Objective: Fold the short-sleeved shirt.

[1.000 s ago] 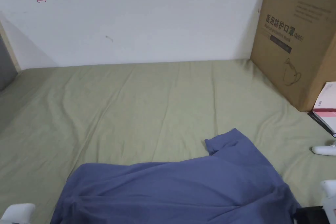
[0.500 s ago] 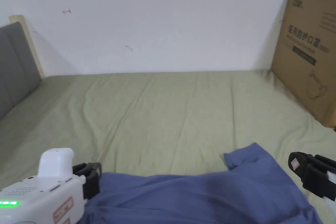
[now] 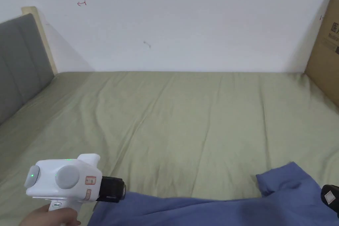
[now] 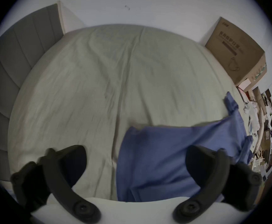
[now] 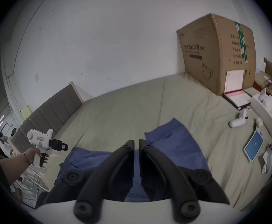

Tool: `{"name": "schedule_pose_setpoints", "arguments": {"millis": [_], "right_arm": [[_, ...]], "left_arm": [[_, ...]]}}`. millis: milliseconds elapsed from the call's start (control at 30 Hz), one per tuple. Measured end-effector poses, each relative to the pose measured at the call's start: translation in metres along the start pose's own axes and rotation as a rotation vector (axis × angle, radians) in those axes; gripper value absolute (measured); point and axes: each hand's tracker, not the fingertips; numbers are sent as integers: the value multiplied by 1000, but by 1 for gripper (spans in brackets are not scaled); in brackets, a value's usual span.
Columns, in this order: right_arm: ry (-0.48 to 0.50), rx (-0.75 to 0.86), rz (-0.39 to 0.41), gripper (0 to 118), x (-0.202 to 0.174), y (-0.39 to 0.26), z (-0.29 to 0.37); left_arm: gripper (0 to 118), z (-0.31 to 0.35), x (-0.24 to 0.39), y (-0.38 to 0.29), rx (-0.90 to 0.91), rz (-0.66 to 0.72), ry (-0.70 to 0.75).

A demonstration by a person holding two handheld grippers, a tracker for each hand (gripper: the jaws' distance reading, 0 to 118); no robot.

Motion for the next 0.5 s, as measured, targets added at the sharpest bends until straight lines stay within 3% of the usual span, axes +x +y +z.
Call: {"name": "schedule_pose_setpoints", "arguments": {"millis": [100, 167, 267, 300, 400, 433, 500], "right_arm": [[-5, -31, -36, 7, 8, -1, -11], [-13, -49, -46, 7, 11, -2, -15], [-32, -79, -27, 7, 18, -3, -21], [-28, -98, -19, 7, 23, -2, -23], [-76, -125, 56, 7, 41, 4, -32], [-105, -127, 84, 7, 47, 9, -37], [-122, -122, 106, 7, 59, 20, -48]], "left_arm": [[114, -35, -5, 5, -47, 2, 11], [102, -60, -8, 4, -96, -15, 50], [96, -57, -2, -10, -41, -36, 49], [84, -50, 1, -11, -29, -42, 64], [8, -24, 10, -23, 48, -130, 51], [3, -18, 12, -25, 42, -127, 6], [3, -9, 17, -28, 43, -112, -32]]}}
